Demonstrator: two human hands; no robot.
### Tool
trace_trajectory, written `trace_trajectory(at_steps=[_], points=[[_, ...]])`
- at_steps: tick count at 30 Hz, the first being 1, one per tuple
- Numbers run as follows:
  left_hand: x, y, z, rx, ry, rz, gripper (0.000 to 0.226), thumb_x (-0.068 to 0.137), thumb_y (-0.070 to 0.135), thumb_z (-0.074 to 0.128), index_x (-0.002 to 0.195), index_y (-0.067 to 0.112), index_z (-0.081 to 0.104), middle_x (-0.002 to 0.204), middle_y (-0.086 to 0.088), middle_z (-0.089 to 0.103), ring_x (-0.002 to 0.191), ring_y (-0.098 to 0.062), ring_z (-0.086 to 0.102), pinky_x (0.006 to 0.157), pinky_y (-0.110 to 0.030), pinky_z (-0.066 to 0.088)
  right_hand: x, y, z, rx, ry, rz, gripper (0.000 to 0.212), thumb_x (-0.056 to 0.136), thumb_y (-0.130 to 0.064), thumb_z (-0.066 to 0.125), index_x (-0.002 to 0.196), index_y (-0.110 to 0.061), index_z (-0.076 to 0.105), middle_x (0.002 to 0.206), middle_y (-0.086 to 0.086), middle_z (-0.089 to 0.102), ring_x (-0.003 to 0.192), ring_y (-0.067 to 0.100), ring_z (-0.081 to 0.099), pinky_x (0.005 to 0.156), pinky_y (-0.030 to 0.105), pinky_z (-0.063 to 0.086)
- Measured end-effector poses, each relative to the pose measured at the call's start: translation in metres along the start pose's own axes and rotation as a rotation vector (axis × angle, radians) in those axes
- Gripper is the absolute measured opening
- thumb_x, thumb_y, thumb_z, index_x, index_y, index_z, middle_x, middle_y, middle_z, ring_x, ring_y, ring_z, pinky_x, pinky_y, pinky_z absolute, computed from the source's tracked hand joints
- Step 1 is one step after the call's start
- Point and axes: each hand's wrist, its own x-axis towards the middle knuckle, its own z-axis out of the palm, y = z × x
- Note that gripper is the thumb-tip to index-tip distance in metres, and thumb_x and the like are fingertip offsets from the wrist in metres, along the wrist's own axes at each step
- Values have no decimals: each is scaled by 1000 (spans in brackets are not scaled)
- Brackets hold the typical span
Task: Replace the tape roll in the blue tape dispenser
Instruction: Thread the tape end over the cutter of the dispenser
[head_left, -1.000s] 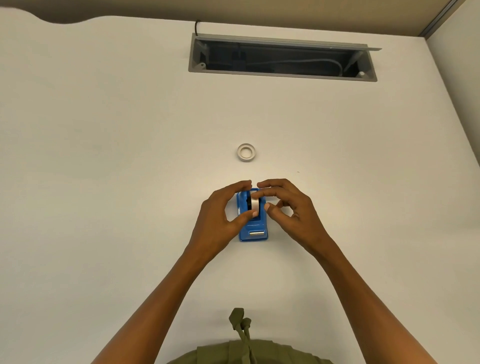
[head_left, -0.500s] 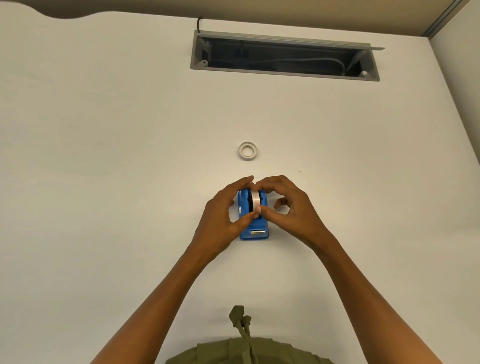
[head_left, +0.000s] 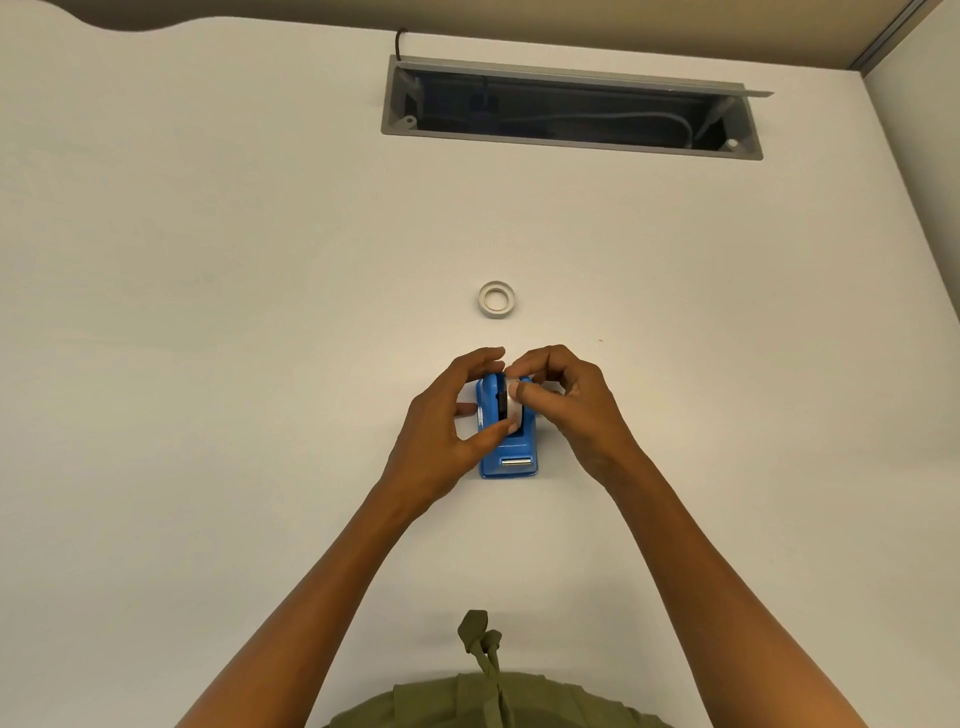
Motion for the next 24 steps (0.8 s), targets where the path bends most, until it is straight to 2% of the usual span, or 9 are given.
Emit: trace_trajectory(at_steps=[3,7,12,16,19,21,24], points=[[0,-1,0,-10,3,11,57,74,22,74,121,31,42,115,29,47,105,16,46,81,0,41,2,-1,1,29,11,26,10,79,-6,65,82,-15,67,97,14,68,98,34,60,87,37,50],[0,-4,0,12,21,14,47,74,28,73,112,29,46,110,24,50,103,12,49,81,-3,44,8,0,0,44,6,69,5,82,-12,66,81,-16,69,96,19,68,95,38,60,82,38,51],[0,-7,1,54,-6,67,40,77,22,71,111,26,51,110,27,47,103,11,47,79,-4,43,12,-2,0,40,-9,75,1,81,-20,68,81,-19,68,83,-4,70,84,15,63,73,22,50],[0,-8,0,57,2,70,43,77,25,71,114,28,50,110,29,46,102,13,46,77,-2,43,10,0,-1,52,-1,61,6,82,-26,68,83,-20,69,82,-7,70,82,10,63,72,22,51],[1,-8,0,53,5,73,43,76,28,71,114,27,51,111,25,47,104,12,46,78,-3,44,2,3,-5,80,-33,46,14,84,-27,64,96,-19,67,93,-5,69,87,13,62,72,24,52],[1,-8,0,55,9,73,42,76,29,70,114,27,52,113,19,50,104,10,47,80,-5,45,-5,7,-10,53,-82,1,20,82,-22,66,102,-21,65,106,-2,66,96,21,60,79,29,53],[1,-8,0,58,19,83,45,76,34,67,117,25,52,114,15,51,104,9,49,80,-5,45,-12,12,-15,-7,-141,-54,32,78,-14,71,108,-18,61,118,-4,61,102,23,56,82,33,53]])
